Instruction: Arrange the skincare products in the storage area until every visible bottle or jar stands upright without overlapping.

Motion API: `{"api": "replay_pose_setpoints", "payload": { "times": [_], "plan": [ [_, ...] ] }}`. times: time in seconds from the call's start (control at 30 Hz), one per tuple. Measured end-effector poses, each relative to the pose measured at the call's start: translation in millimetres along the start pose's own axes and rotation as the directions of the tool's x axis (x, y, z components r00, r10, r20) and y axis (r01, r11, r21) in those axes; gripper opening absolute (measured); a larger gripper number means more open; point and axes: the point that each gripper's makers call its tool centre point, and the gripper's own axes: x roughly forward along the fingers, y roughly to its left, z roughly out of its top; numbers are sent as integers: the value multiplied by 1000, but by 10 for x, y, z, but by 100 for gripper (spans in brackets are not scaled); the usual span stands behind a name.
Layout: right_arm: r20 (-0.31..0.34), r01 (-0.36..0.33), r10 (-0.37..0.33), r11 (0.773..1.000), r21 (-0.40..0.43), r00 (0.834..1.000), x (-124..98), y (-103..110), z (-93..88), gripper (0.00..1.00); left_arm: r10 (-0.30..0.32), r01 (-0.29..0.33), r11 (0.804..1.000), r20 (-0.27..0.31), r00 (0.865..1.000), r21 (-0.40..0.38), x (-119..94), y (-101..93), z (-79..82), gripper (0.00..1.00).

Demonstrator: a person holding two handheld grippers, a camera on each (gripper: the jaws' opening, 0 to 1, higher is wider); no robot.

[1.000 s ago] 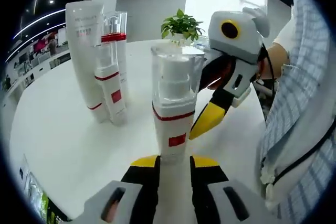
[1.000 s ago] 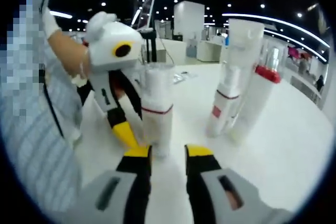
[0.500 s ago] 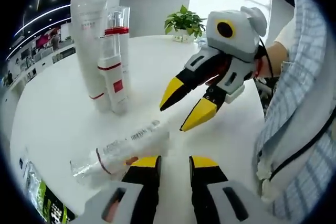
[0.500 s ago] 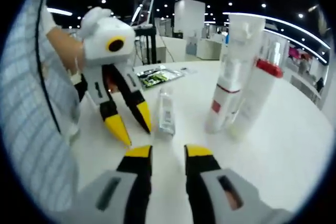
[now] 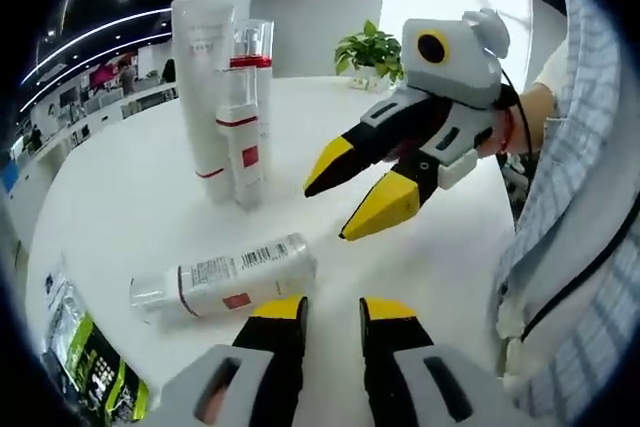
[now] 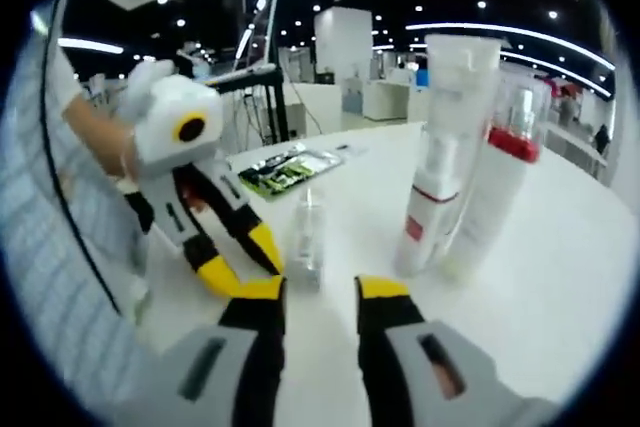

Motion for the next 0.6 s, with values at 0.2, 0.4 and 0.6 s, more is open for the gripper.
{"api": "replay_pose_setpoints", "payload": {
  "times": [0.2,0.4,0.6],
  "plan": [
    [-28,6,-6,1000,-16,1000,174,82,43,27,38,-38,999,19,999,-22,-48,-14,-36,20],
    [-85,44,-45,999,-12,995,363,55,12,27,68,-66,997,44,997,-41,-84,-43,-43,20],
    [-108,29,-37,997,-73,993,471,126,68,26,92,-89,994,48,995,-62,-112,-60,-60,20]
  ]
}}
